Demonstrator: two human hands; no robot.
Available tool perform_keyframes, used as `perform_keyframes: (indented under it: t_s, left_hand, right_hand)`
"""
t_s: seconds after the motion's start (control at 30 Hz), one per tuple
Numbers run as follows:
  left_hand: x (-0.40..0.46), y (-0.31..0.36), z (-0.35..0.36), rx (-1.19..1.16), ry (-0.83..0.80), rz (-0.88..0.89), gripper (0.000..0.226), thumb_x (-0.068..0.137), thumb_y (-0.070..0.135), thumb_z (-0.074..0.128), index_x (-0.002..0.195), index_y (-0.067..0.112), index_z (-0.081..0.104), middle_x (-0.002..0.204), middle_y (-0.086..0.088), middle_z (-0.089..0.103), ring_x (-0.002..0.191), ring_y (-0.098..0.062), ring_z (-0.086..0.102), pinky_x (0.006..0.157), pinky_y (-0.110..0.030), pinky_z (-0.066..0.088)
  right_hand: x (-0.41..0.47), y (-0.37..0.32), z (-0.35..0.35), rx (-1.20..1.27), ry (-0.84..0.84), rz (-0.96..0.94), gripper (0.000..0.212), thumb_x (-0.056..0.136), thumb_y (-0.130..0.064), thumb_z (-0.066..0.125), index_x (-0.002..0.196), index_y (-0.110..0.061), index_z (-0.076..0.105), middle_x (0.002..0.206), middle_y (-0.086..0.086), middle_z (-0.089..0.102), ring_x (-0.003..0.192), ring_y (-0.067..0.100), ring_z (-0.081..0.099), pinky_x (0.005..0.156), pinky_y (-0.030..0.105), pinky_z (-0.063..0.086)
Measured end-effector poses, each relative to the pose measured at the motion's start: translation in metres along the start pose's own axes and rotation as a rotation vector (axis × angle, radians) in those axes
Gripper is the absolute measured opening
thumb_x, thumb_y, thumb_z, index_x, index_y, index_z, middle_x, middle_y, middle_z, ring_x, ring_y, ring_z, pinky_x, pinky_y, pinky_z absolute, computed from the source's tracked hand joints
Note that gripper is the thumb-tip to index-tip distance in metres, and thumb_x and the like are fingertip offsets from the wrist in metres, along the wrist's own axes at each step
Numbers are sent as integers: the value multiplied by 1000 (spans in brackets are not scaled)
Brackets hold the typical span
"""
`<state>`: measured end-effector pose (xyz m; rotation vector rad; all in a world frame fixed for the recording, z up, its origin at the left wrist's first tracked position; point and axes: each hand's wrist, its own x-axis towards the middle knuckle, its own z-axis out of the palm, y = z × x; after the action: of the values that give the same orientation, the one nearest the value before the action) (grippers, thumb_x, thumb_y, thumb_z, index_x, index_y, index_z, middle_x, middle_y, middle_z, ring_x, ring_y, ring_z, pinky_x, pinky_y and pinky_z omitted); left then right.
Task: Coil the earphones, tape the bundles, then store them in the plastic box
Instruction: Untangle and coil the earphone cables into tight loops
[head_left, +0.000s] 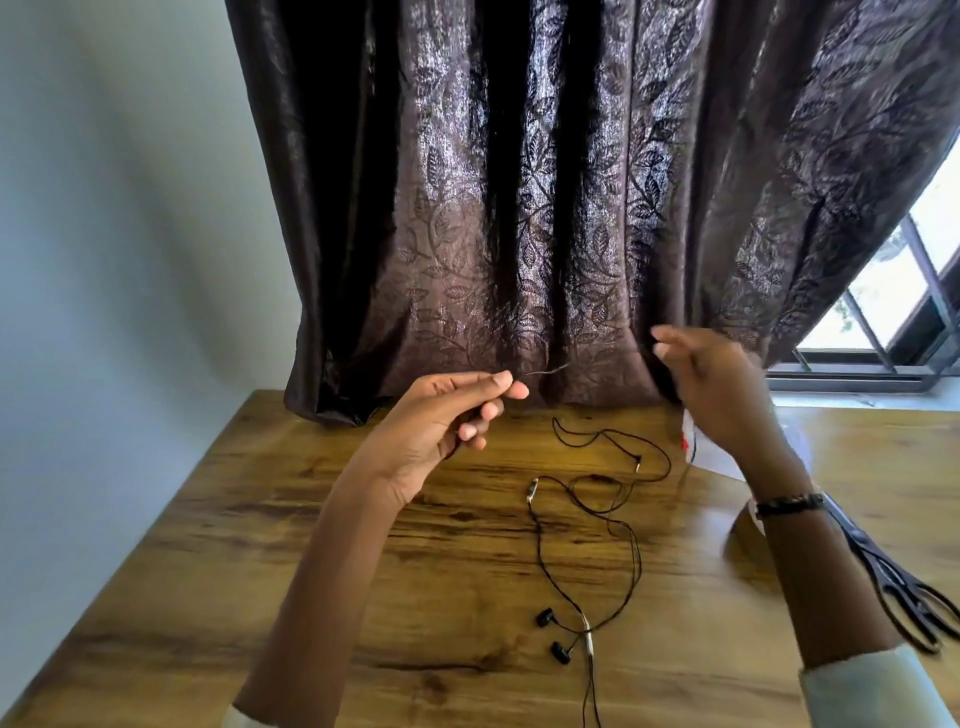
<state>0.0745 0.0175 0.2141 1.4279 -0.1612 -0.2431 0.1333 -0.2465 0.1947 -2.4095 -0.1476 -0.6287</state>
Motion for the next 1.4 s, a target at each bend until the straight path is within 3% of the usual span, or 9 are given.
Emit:
perform_keyframes:
  t_s: [0.13, 0.2, 0.43, 0.5, 0.57, 0.67, 0.83, 1.0, 1.4]
  left_hand:
    - [7, 3, 8, -7, -2, -10, 23, 78, 30, 64, 88, 12, 74, 58, 8, 51, 41, 0, 36, 46, -13, 38]
    - [7, 4, 9, -10, -4, -13, 22, 79, 30, 64, 87, 12, 74, 59, 8, 51, 41, 1, 36, 45, -13, 39]
    - [-3, 5, 2, -57, 4, -33, 29, 78, 28, 63, 95, 6, 71, 57, 8, 50, 41, 1, 36, 44, -12, 37]
    - [-4, 6, 3, -68, -2, -37, 29, 78, 28, 63, 95, 6, 70, 57, 8, 50, 41, 1, 36, 43, -12, 37]
    - [-4, 7, 4, -79, -15, -34, 27, 78, 27, 62, 93, 7, 70, 57, 8, 50, 41, 1, 36, 43, -12, 37]
    - [-2, 8, 9, -81, -35, -19, 23, 79, 28, 62, 90, 10, 71, 60, 7, 53, 42, 1, 40, 44, -13, 42]
    - [-4, 9, 11, -116, -123, -8, 26, 84, 26, 58, 95, 7, 72, 73, 0, 65, 54, -4, 59, 59, -20, 56]
    - [-12, 14, 10, -46, -189, 8, 34, 89, 24, 52, 110, 2, 67, 84, -7, 71, 74, -12, 69, 69, -21, 56]
    - [-6, 18, 17, -269, -162, 84, 23, 81, 15, 55, 94, 7, 72, 68, 4, 63, 56, -1, 58, 63, -18, 55]
  right_hand:
    - [-25, -57, 9, 307, -318, -337, 36, 95, -34, 53, 129, -22, 60, 123, -13, 64, 111, -4, 60, 96, 12, 45]
    - [-28, -70, 17, 384, -352, -390, 28, 95, -26, 57, 121, -23, 65, 106, -11, 72, 101, -5, 64, 92, 12, 47]
    - [-6, -52, 4, 369, 80, -216, 15, 96, -17, 58, 101, -21, 72, 67, -23, 64, 40, 6, 46, 39, 13, 30]
    - [4, -40, -1, 285, 99, -142, 14, 96, -22, 59, 100, -25, 72, 76, -22, 69, 50, 12, 57, 48, 19, 41]
    - [6, -34, -4, 212, -25, -129, 19, 95, -25, 60, 112, -27, 68, 107, -12, 70, 85, 7, 67, 71, 5, 43]
    - [-7, -49, -7, 183, -244, -284, 42, 93, -32, 59, 133, -23, 55, 134, -15, 54, 121, -5, 48, 101, 13, 37]
    - [-25, -74, 5, 411, -345, -472, 19, 95, -15, 58, 107, -17, 72, 97, -9, 74, 94, 1, 67, 86, 22, 51]
    - [-19, -78, 2, 375, -296, -568, 19, 96, -8, 56, 104, -14, 72, 96, -10, 71, 92, 5, 66, 82, 20, 50]
    - [-20, -78, 20, 524, -290, -483, 18, 98, -12, 52, 91, -5, 67, 70, -2, 59, 62, 4, 53, 62, 14, 43]
